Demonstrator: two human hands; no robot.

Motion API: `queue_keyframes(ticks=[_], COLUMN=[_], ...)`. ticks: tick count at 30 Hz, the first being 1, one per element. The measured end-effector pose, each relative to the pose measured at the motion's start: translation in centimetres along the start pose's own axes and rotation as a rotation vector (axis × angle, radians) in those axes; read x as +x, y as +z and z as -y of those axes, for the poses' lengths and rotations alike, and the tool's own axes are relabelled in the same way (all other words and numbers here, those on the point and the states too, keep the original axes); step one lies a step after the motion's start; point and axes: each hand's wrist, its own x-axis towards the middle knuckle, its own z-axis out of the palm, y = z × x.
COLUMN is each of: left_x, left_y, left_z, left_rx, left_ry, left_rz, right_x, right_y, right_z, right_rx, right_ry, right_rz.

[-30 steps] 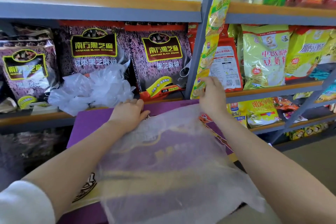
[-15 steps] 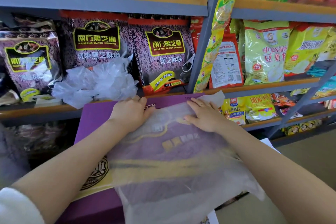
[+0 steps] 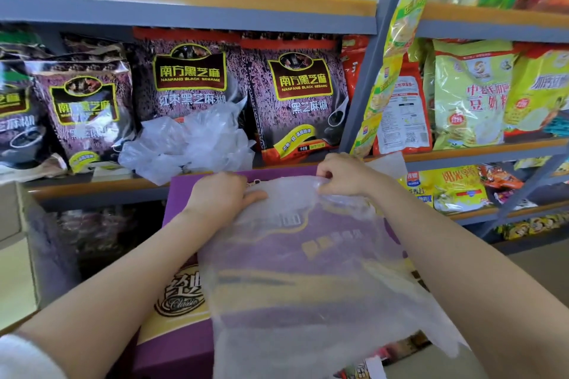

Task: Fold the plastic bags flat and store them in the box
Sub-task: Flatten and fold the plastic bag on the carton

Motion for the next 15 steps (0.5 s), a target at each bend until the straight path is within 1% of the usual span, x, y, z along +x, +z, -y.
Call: queue_keyframes(ticks=[2, 4, 6, 7, 8, 10, 12, 13, 15], left_x=[1.5, 3.2, 4.8, 5.5, 6.0, 6.6, 6.6, 6.3, 5.0], left_y=[-0.6, -1.2, -1.3, -1.1, -1.0, -0.1, 1.0, 1.3, 1.0], left_z=[0.7, 1.3, 1.8, 2.0, 2.2, 2.7, 3.0, 2.9, 2.0], left_rx=[-0.039, 0.004, 0.064, 0.085, 0.104, 0.145, 0.168, 0.123, -0.100], left_ry=[-0.027, -0.023, -0.013, -0.013, -0.019, -0.028, -0.008, 0.013, 0.082], left_rz=[-0.074, -0.125, -0.141, -0.139, -0.129, -0.087, -0.056, -0.074, -0.132], right_x=[0.8, 1.4, 0.9, 0.0, -1.1, -4.1, -6.6, -7.2, -7.5], right_y=[-0.6, -0.8, -1.2, -1.5, -1.7, -1.6, -0.8, -0.1, 1.2], right_z=[0.3, 0.8, 2.0, 2.8, 3.6, 5.0, 5.6, 5.5, 5.2], right_rx=[-0.013, -0.021, 0.021, 0.056, 0.098, 0.130, 0.067, 0.031, 0.012], right_ry=[0.040, 0.075, 0.033, -0.028, -0.103, -0.228, -0.256, -0.247, -0.217], right_rz=[-0.154, -0.281, -0.334, -0.317, -0.267, -0.077, 0.124, 0.195, 0.280])
